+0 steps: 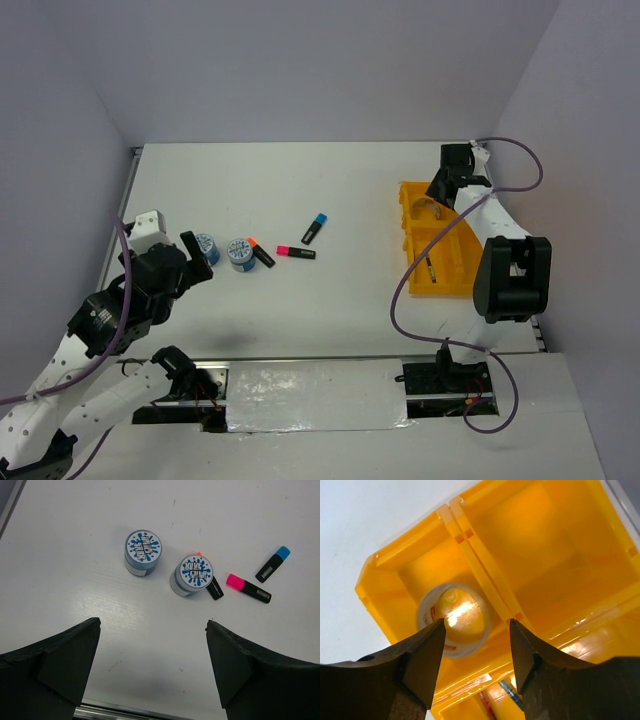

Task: Sort the stationery into containers
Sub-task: Place the stationery in the storage box, then pick up the stationery from the center of the board.

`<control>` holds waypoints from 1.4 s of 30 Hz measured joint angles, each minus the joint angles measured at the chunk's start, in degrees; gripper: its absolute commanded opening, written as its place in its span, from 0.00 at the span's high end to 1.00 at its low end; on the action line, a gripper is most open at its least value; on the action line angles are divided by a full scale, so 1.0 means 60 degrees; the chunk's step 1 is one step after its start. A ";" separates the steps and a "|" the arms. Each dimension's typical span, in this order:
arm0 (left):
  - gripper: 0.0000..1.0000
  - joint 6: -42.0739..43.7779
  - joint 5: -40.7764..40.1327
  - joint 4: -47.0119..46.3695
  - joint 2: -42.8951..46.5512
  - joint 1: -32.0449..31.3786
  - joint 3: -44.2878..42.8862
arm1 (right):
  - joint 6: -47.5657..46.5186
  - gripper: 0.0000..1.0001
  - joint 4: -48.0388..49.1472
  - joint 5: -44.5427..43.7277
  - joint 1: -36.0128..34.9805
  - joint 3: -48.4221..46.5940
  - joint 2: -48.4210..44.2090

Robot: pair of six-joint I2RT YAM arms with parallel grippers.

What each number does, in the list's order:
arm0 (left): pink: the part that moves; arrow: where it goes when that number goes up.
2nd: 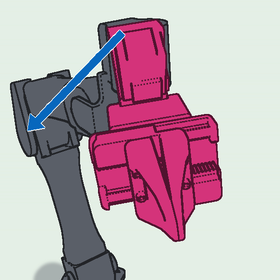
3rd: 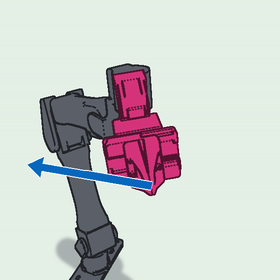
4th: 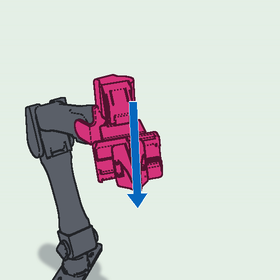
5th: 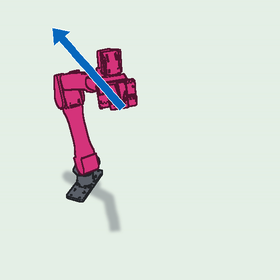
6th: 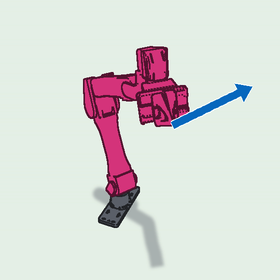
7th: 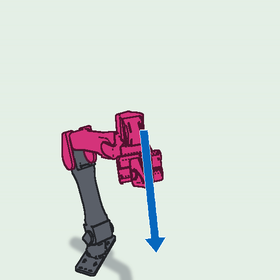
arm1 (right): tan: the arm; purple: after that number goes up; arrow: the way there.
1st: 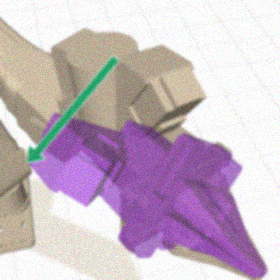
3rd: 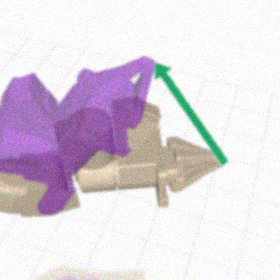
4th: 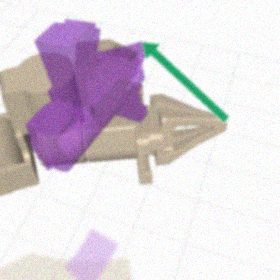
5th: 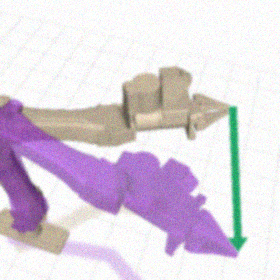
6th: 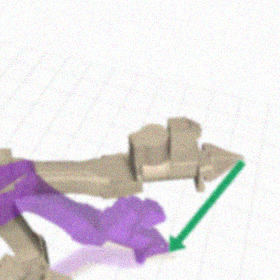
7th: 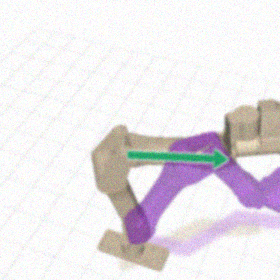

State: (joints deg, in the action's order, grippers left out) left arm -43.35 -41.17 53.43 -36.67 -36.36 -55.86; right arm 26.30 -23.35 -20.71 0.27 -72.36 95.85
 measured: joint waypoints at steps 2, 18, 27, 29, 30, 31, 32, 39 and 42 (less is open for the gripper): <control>0.01 0.0015 0.0022 -0.0036 -0.0011 -0.0036 0.0000 | -0.0036 0.37 -0.0011 0.0022 0.0080 -0.0062 -0.0004; 0.01 -0.1089 -0.0903 0.0896 0.0066 -0.0157 -0.0044 | -0.1195 0.00 0.0776 0.0943 -0.4677 0.0066 -0.2623; 0.01 -0.2590 -0.1931 0.2131 0.1333 -0.0153 -0.0262 | -0.2608 0.00 0.2546 0.3286 -0.7825 0.0000 -0.0699; 0.01 -0.2575 -0.1956 0.2116 0.1767 -0.0153 -0.0266 | -0.2932 0.00 0.2521 0.3388 -0.8411 -0.0521 0.0466; 0.01 -0.2565 -0.1953 0.2095 0.1967 -0.0153 -0.0262 | -0.3096 0.00 0.2510 0.3432 -0.8670 -0.0849 0.1038; 0.01 -0.2557 -0.1953 0.2062 0.2135 -0.0153 -0.0262 | -0.3228 0.00 0.2521 0.3428 -0.8903 -0.1151 0.1548; 0.01 -0.2554 -0.1953 0.2051 0.2280 -0.0153 -0.0262 | -0.3344 0.00 0.2510 0.3384 -0.9103 -0.1453 0.2025; 0.01 -0.2466 -0.1905 0.1942 0.2310 -0.0157 -0.0262 | -0.3785 0.00 0.2167 0.2881 -0.9675 -0.3672 0.3952; 0.01 -0.2273 -0.1840 0.1865 0.2106 -0.0157 -0.0262 | -0.3847 0.00 0.1989 0.2422 -0.9701 -0.4484 0.4484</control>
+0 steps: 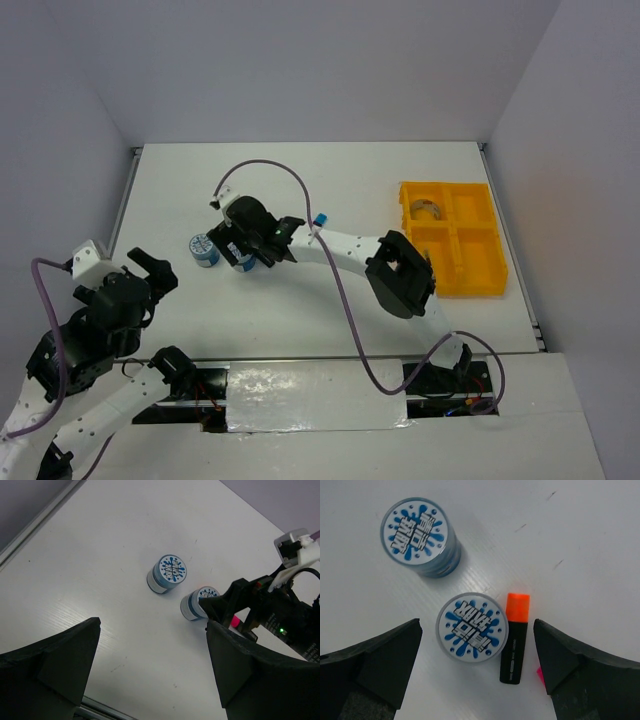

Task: Sort the stationery into containers
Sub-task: Pick up the stationery from the center of the board.

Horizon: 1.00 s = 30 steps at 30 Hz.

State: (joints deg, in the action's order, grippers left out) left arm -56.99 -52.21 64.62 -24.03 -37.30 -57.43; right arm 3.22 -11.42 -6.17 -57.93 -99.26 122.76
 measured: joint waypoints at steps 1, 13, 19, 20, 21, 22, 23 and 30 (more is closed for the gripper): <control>0.01 0.0025 0.0022 -0.0047 -0.0044 0.0000 0.0000 | -0.0022 0.00 -0.0044 -0.0160 0.0000 -0.0248 0.0193; 0.01 0.0361 0.0204 -0.0375 -0.0120 0.0000 0.0011 | -0.0157 0.26 -0.0499 -0.0208 0.0004 -0.1348 0.1180; 0.01 0.0488 0.0266 -0.0463 -0.0120 0.0000 0.0011 | -0.0153 0.06 -0.0415 0.0171 0.0000 -0.1228 0.1151; 0.01 0.0492 0.0273 -0.0477 -0.0120 0.0000 0.0011 | -0.0113 0.06 -0.0306 0.0219 0.0000 -0.1082 0.1096; 0.01 0.0503 0.0288 -0.0492 -0.0120 0.0000 0.0011 | -0.0055 0.06 -0.0168 0.0284 0.0000 -0.0841 0.0976; 0.01 0.0510 0.0302 -0.0499 -0.0120 0.0000 0.0011 | -0.0004 0.04 -0.0098 0.0361 0.0000 -0.0641 0.0860; 0.01 0.0514 0.0321 -0.0503 -0.0120 0.0000 0.0011 | 0.0040 0.04 -0.0047 0.0397 -0.0004 -0.0470 0.0750; 0.01 0.0535 0.0397 -0.0561 -0.0120 0.0000 0.0015 | 0.0138 0.04 -0.0095 0.0627 -0.0007 0.0076 0.0535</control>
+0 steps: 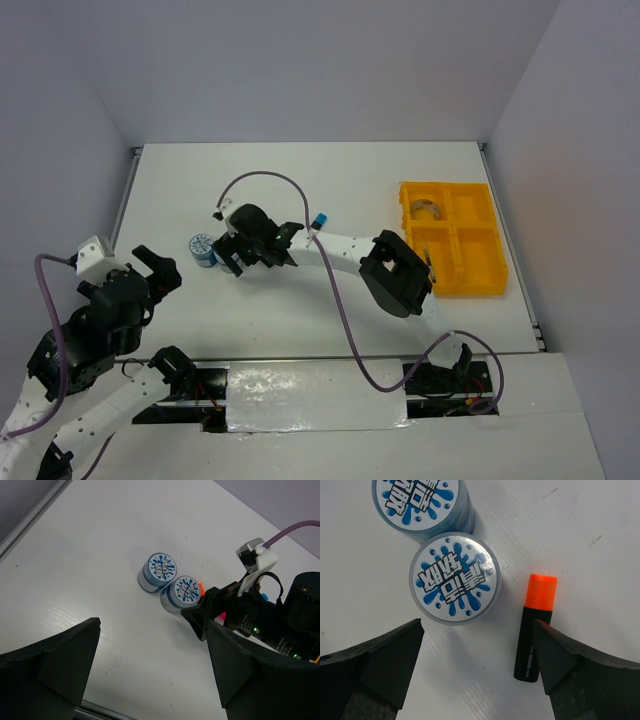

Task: Sort the stationery into containers
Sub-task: Pick up the stationery from the center of the board.

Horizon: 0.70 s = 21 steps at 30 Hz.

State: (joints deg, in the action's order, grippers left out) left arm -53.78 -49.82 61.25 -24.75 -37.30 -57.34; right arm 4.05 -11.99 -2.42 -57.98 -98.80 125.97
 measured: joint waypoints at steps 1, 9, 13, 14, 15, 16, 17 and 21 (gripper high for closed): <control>0.01 0.0011 0.0015 -0.0004 0.0000 0.0000 0.0000 | 0.0022 0.04 0.0011 0.0055 0.0000 0.0033 0.0000; 0.01 0.0219 0.0069 -0.0080 0.0000 -0.0004 0.0007 | 0.0062 0.03 0.0004 0.0357 0.0000 -0.0062 0.0033; 0.01 0.0226 0.0106 -0.0149 0.0000 -0.0004 0.0018 | 0.0018 0.03 -0.0124 0.0641 0.0000 -0.0849 0.0375; 0.01 0.0229 0.0106 -0.0146 0.0000 -0.0004 0.0022 | -0.0011 0.03 -0.0135 0.0710 0.0000 -0.1027 0.0488; 0.01 0.0229 0.0106 -0.0149 0.0000 -0.0004 0.0022 | -0.0036 0.03 -0.0193 0.0798 0.0000 -0.1253 0.0627; 0.01 0.0229 0.0109 -0.0149 0.0000 -0.0007 0.0022 | -0.0073 0.03 -0.0219 0.0849 0.0000 -0.1472 0.0787; 0.01 0.0229 0.0106 -0.0149 0.0000 -0.0007 0.0022 | -0.0117 0.04 -0.0262 0.0896 0.0000 -0.1705 0.0962; 0.01 0.0248 0.0113 -0.0171 0.0000 -0.0044 0.0022 | -0.0266 0.10 -0.0444 0.1027 0.0000 -0.2186 0.1526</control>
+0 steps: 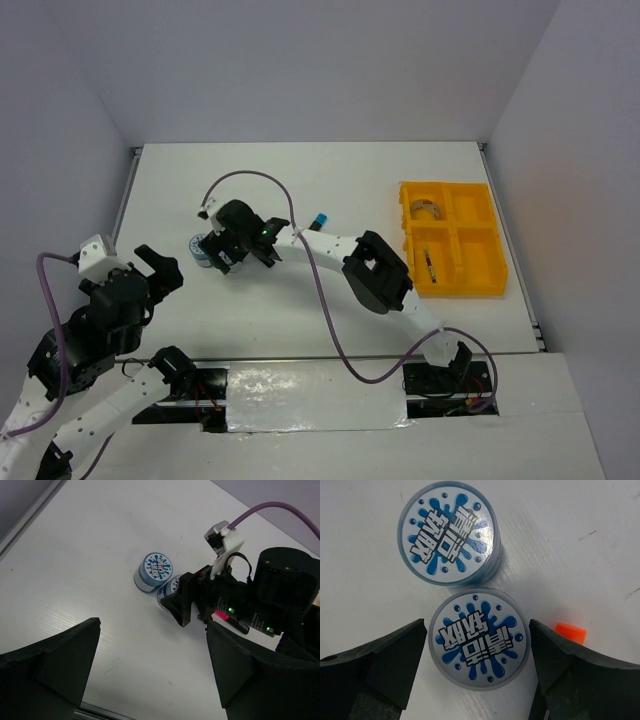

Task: Sort the stationery into containers
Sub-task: Pick up the stationery from the center of the board, then place the stationery in the storage box.

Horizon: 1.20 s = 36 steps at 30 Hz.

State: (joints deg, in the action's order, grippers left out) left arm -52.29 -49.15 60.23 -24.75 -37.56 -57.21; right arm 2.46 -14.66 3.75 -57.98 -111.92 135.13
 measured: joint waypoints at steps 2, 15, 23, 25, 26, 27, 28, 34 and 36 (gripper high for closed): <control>0.01 0.0018 0.0018 -0.0055 0.0000 -0.0036 0.0000 | -0.0087 0.24 -0.0157 -0.0004 0.0000 -0.0197 0.0222; 0.01 0.0193 0.0069 -0.0131 0.0098 -0.0189 0.0055 | -0.0087 0.66 0.0987 -0.0601 -0.0011 0.3694 -0.2470; 0.01 0.0164 0.0055 -0.0102 0.0197 -0.0499 0.0055 | -0.0022 0.79 0.1377 -0.1643 0.1392 0.6557 -0.7905; 0.01 0.0164 0.0058 -0.0095 0.0226 -0.0532 0.0058 | 0.0506 0.82 0.1290 -0.1923 0.3246 0.6808 -0.8972; 0.01 0.0164 0.0058 -0.0098 0.0229 -0.0535 0.0055 | 0.0783 0.82 0.1275 -0.2211 0.4248 0.6856 -0.9256; 0.01 0.0171 0.0062 -0.0102 0.0226 -0.0539 0.0058 | 0.1166 0.83 0.1246 -0.2583 0.5548 0.6889 -0.9413; 0.01 0.0178 0.0062 -0.0109 0.0226 -0.0543 0.0058 | 0.1483 0.88 0.1224 -0.2962 0.6615 0.6936 -0.9439; 0.01 0.0237 0.0106 -0.0157 0.0066 -0.0543 0.0058 | 0.3009 1.00 0.0193 -0.4637 0.9577 0.7297 -0.8808; 0.01 0.0273 0.0182 -0.0237 -0.0062 -0.0550 0.0066 | 0.3512 1.00 0.0044 -0.4816 0.9938 0.7158 -0.8149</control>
State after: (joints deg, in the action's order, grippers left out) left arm -50.65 -48.05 58.81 -25.12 -40.86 -56.82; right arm 23.53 -14.39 -25.15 1.65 -68.97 86.24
